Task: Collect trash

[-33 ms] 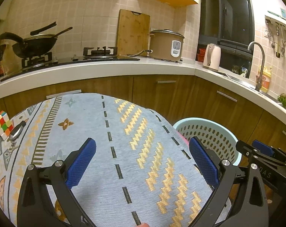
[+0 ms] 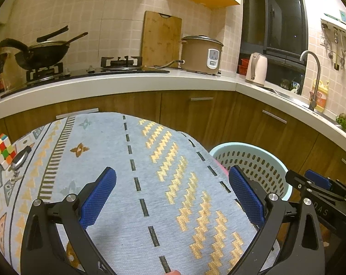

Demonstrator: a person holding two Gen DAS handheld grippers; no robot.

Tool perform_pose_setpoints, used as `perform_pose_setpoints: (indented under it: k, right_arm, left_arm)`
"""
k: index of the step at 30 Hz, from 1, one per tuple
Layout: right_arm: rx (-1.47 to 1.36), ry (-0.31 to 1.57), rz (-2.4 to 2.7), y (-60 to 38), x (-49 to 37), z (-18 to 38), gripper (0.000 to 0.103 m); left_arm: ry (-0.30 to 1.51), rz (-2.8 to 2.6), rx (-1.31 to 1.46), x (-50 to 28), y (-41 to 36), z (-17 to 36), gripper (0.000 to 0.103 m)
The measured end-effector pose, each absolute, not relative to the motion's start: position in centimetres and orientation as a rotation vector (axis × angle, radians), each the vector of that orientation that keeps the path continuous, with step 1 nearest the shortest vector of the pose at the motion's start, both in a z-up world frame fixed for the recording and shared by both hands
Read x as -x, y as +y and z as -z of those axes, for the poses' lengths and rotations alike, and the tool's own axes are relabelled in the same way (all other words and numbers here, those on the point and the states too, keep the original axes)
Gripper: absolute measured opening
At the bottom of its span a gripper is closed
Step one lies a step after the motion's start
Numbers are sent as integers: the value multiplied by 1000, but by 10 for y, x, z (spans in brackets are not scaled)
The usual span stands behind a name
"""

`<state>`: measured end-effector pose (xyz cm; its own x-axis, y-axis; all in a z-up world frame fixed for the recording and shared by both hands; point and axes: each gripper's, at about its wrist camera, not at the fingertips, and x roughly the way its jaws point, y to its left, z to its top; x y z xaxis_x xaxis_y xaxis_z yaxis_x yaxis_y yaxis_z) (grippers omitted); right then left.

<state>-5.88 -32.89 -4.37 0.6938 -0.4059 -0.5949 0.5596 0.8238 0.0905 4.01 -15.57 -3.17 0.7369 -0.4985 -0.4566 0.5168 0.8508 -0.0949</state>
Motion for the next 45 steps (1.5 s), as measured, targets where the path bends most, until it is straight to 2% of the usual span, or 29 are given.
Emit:
perform_pose_setpoints:
  k: [45]
  right_arm:
    - [-269, 589, 546, -327, 62, 39, 53]
  left_arm:
    - [520, 561, -31, -41, -156, 34, 95]
